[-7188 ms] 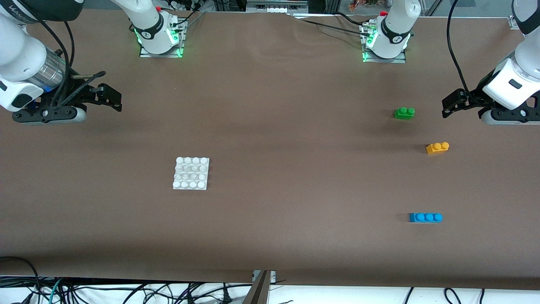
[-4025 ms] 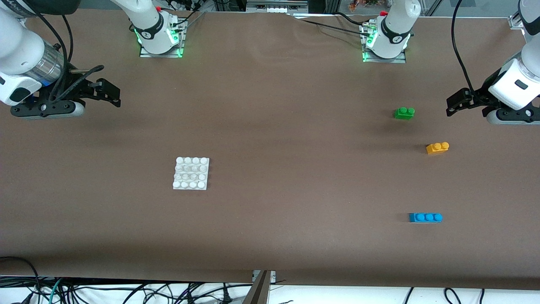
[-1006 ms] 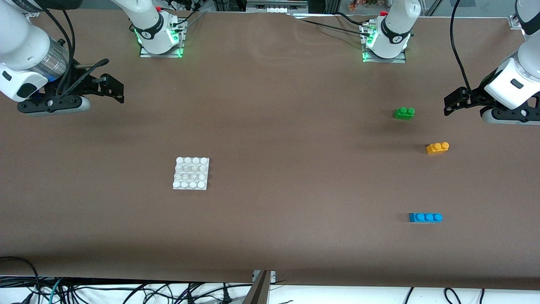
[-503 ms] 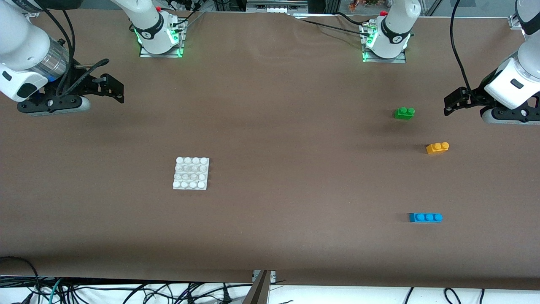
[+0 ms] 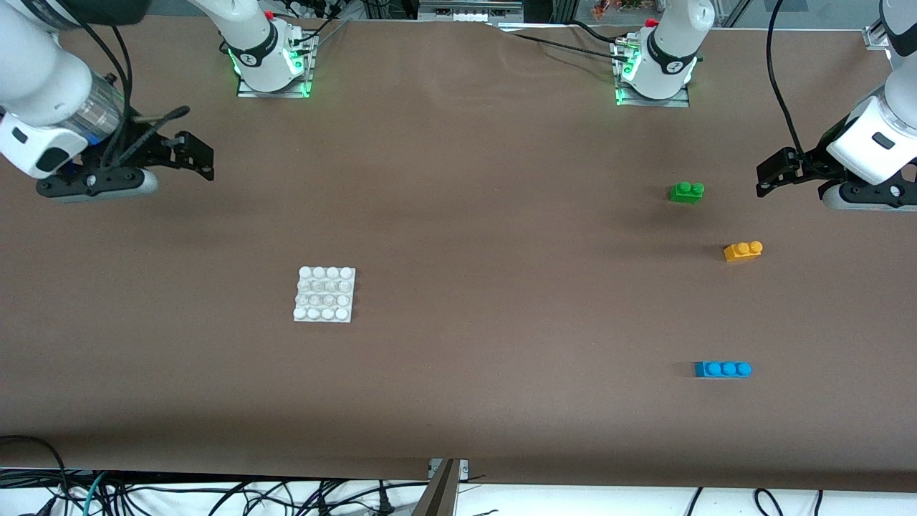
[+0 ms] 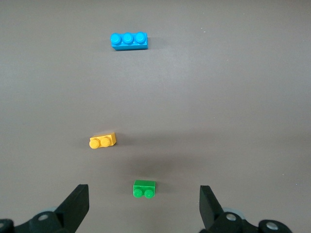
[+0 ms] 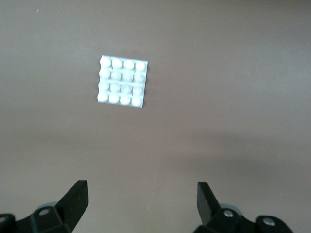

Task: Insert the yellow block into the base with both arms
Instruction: 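Reach the right gripper down to the white base plate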

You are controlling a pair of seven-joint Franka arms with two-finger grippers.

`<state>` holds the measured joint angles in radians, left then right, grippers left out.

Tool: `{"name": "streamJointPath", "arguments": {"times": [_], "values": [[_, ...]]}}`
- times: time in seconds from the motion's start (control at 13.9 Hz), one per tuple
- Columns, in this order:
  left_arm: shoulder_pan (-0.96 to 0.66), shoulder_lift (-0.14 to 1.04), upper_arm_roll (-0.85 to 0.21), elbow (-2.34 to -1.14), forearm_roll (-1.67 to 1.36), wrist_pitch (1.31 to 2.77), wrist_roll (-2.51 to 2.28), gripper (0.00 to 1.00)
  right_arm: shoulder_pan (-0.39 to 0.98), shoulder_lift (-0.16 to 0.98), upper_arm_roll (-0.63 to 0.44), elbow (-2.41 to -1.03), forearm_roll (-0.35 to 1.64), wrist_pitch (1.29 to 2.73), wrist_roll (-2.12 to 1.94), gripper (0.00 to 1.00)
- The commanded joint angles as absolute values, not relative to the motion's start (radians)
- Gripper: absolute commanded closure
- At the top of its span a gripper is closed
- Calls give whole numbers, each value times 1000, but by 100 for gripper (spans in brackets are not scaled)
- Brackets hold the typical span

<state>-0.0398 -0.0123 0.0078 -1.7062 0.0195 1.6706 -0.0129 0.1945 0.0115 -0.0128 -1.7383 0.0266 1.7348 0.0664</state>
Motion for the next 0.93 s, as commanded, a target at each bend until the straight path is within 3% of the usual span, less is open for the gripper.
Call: {"name": "streamJointPath", "arguments": {"times": [0.0, 0.14, 0.65, 0.86], "values": [[-43, 24, 11, -1644, -6, 1640, 11, 0, 186, 20, 8, -1923, 38, 1964, 69, 1], [-46, 25, 6, -1643, -6, 1638, 11, 0, 186, 86, 12, -1979, 38, 2106, 136, 1], [-46, 26, 5, -1632, -6, 1626, 11, 0, 186, 428, 69, -1921, 40, 2454, 340, 2], [-48, 28, 5, -1632, -6, 1626, 11, 0, 186, 509, 101, -1838, 35, 2468, 422, 2]]}}
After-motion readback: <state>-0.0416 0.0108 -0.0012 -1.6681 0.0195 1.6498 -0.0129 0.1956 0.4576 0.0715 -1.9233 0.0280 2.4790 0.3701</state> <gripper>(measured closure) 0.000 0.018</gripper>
